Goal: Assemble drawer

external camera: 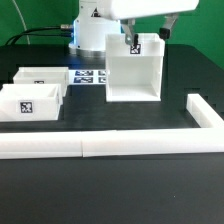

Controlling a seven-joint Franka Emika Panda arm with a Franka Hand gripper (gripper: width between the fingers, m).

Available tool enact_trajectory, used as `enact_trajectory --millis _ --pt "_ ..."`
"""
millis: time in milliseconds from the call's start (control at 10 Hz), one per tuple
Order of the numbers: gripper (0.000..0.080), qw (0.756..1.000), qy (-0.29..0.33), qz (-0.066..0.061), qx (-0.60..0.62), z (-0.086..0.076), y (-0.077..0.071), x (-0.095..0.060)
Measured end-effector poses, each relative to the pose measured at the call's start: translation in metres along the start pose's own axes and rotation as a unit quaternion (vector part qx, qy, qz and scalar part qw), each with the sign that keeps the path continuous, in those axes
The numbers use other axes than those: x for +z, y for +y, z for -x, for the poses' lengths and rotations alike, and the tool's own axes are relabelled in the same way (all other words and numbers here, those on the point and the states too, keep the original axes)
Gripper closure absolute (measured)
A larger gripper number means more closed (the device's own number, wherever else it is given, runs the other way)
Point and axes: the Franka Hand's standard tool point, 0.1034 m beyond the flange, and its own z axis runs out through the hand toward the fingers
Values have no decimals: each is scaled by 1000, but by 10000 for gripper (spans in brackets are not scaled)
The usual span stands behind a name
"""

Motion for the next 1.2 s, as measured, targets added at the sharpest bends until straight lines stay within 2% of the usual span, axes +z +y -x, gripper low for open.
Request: enact_trajectory --millis 100,200,300,800,900,1000,1200 --pt "150 999 -5 4 42 9 -12 -3" --pt "150 998 -8 4 60 13 -18 -3" --pt "150 998 -10 5 66 19 -20 -3" --pt "150 997 -11 4 76 19 -20 -1" --pt "150 993 -9 6 118 27 -27 0" --pt "150 989 -4 6 149 33 -40 5" --pt "150 986 1 4 166 41 -58 16"
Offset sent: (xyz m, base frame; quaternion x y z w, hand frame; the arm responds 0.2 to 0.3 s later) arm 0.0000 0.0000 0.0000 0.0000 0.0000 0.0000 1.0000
